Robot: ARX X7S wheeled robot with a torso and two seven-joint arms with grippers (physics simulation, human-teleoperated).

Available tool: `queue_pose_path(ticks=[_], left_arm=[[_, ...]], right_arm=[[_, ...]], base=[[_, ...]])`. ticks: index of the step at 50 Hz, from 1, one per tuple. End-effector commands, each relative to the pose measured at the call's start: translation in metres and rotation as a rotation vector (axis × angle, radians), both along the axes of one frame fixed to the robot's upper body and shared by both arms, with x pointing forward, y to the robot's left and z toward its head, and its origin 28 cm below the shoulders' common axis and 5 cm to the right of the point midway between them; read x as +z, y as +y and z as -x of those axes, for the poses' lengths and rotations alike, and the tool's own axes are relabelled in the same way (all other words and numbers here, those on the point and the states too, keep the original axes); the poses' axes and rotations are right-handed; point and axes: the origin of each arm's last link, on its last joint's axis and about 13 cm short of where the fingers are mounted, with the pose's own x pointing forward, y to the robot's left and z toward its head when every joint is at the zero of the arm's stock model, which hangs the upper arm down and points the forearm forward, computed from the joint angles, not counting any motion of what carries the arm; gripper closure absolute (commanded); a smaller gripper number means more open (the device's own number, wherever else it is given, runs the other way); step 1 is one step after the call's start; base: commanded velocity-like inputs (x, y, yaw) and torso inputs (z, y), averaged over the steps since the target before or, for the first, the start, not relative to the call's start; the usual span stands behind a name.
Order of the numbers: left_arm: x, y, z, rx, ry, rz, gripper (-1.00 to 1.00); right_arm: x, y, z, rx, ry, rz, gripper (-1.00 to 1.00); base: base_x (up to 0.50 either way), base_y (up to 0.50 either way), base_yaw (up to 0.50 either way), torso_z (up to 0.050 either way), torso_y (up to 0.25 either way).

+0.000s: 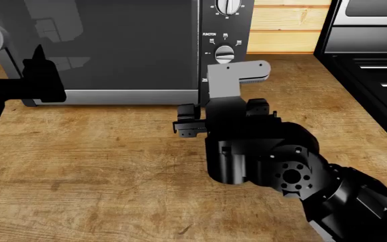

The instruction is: Turn on the toaster oven by setting the timer.

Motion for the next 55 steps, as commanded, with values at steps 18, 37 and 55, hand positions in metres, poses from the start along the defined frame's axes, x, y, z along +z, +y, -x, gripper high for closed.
queue_pose_path(ticks=[18,37,55], left_arm=[[0.000,-0.001,-0.004,-0.003,0.005,0.004,-1.00],[-0.002,-0.001,-0.003,-0.004,0.008,0.006,-1.00],[-0.002,0.000,-0.002,-0.002,0.010,0.009,-1.00]], right_arm=[[-0.008,-0.002,-0.011,-0.025,-0.007,0.032,-1.00],[-0.009,-0.003,-0.022,-0.034,-0.010,0.040,-1.00],[-0.011,-0.001,-0.029,-0.021,-0.012,0.052,-1.00]], base=[[0.00,0.00,0.00,0.000,0.000],[0.00,0.00,0.00,0.000,0.000],[0.00,0.00,0.00,0.000,0.000]])
